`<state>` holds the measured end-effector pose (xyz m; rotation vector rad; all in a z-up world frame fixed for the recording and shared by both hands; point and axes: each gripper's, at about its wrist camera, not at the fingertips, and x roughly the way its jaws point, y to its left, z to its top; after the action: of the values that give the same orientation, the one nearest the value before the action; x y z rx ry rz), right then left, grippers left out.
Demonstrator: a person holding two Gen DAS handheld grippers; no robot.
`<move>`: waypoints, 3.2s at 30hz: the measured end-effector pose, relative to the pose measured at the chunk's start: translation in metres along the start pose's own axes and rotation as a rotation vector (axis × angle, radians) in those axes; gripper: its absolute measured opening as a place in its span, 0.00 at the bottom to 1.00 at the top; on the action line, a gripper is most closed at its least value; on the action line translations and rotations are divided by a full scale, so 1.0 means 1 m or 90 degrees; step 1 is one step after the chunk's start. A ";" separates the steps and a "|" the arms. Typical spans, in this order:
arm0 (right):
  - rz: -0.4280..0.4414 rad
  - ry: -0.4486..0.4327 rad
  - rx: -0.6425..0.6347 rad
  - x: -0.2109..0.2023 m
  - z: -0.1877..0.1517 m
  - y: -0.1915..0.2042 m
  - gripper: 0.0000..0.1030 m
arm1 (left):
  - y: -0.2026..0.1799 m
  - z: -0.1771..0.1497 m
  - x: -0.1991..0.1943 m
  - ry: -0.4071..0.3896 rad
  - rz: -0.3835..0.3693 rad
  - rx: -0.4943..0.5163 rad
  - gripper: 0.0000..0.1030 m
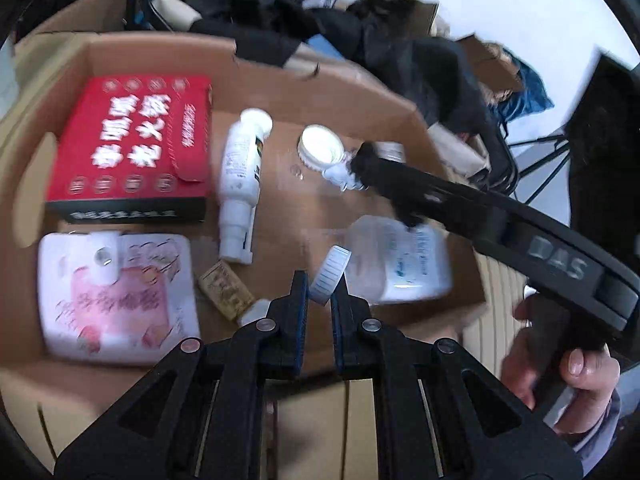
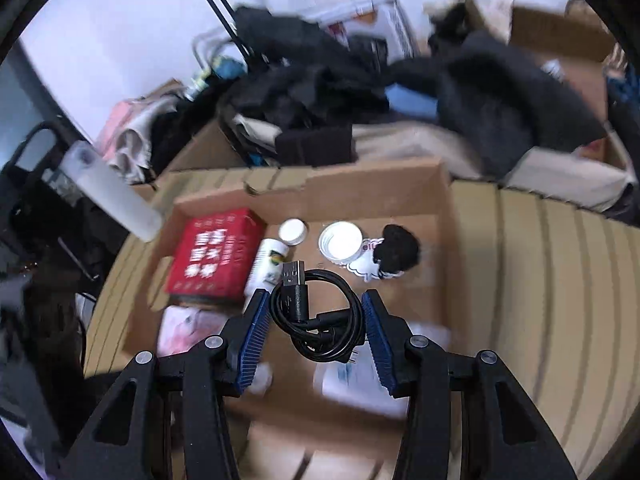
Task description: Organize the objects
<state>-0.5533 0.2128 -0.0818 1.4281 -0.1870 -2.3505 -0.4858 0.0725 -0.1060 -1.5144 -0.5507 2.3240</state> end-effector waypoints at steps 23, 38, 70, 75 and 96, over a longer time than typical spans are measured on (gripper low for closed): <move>-0.069 -0.046 -0.069 -0.113 -0.046 0.009 0.85 | 0.011 -0.050 -0.184 -0.176 0.258 0.110 0.95; -0.079 -0.143 -0.093 -0.236 -0.195 0.067 0.85 | -0.040 -0.161 -0.269 -0.242 0.228 0.201 1.00; -0.099 -0.223 -0.154 -0.282 -0.370 0.164 0.85 | -0.037 -0.320 -0.330 -0.309 0.300 0.148 1.00; -0.117 -0.241 -0.143 -0.288 -0.369 0.165 0.85 | -0.035 -0.321 -0.334 -0.316 0.296 0.138 1.00; -0.123 -0.232 -0.108 -0.284 -0.365 0.149 0.85 | -0.037 -0.320 -0.323 -0.289 0.301 0.147 1.00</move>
<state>-0.0796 0.2164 0.0252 0.9696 0.0567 -2.6975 -0.0631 0.0045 0.0517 -1.0971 -0.0039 2.9947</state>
